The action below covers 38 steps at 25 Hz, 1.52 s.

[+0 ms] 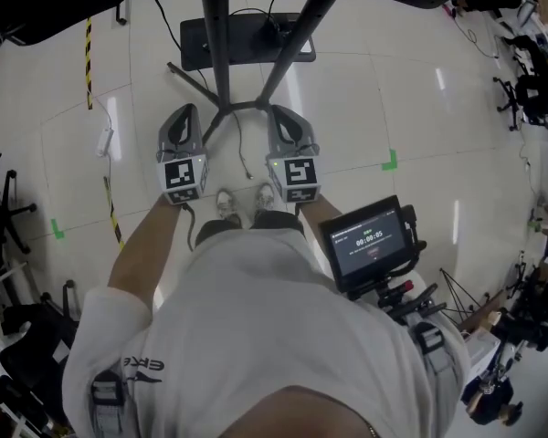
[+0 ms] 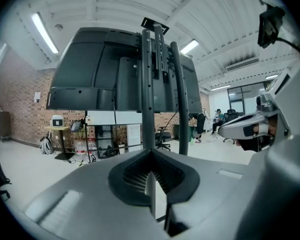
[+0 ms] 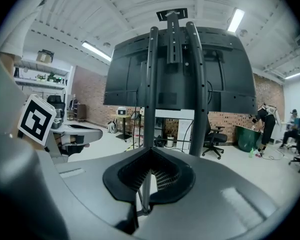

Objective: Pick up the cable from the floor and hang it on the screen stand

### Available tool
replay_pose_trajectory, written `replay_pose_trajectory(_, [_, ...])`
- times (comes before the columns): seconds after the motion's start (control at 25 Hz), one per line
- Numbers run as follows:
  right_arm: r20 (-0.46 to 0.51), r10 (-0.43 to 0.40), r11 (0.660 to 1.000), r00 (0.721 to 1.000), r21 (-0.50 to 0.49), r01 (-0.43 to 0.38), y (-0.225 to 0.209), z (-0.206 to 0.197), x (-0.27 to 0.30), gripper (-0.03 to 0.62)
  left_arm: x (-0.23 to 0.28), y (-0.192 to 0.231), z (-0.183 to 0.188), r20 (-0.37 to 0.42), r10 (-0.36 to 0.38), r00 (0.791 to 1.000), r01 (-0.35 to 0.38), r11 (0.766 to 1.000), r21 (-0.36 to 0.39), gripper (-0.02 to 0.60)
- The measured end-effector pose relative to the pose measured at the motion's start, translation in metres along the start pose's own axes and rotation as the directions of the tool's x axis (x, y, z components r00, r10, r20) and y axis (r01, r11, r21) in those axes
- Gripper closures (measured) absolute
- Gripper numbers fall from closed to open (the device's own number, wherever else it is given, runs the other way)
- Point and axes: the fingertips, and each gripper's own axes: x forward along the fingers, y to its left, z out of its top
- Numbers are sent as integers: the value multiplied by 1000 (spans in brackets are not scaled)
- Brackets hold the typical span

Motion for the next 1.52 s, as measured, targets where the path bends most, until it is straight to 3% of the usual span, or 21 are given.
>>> replay_pose_trajectory(0.28, [-134,32,999,991,13,-30,-5,-77,51,580,32,6,-73,-115,26,993,-30,999,-27,580])
replay_pose_trajectory(0.48, [-191,60,998,980,42,-53,-3,-135,77,580,50,-2,-141,-211,34,977,-41,999,-29,580])
replay_pose_trajectory(0.72, [-258,100,995,961,55,-89,5,-241,101,580,76,-17,-254,-292,26,956,-32,999,-16,580])
replay_pose_trajectory(0.96, [-274,113,993,955,61,-100,9,-346,135,580,121,-17,-373,-318,39,947,-52,998,-33,580])
replay_pose_trajectory(1.2, [-273,106,994,956,57,-94,5,-421,163,580,172,-20,-469,-332,31,943,-48,998,-44,580])
replay_pose_trajectory(1.36, [-273,95,995,957,64,-80,-2,-450,169,580,197,-18,-508,-334,37,942,-61,996,-61,580])
replay_pose_trajectory(1.52, [-280,86,995,956,70,-69,-10,-467,168,580,213,-19,-521,-311,23,950,-51,995,-83,577])
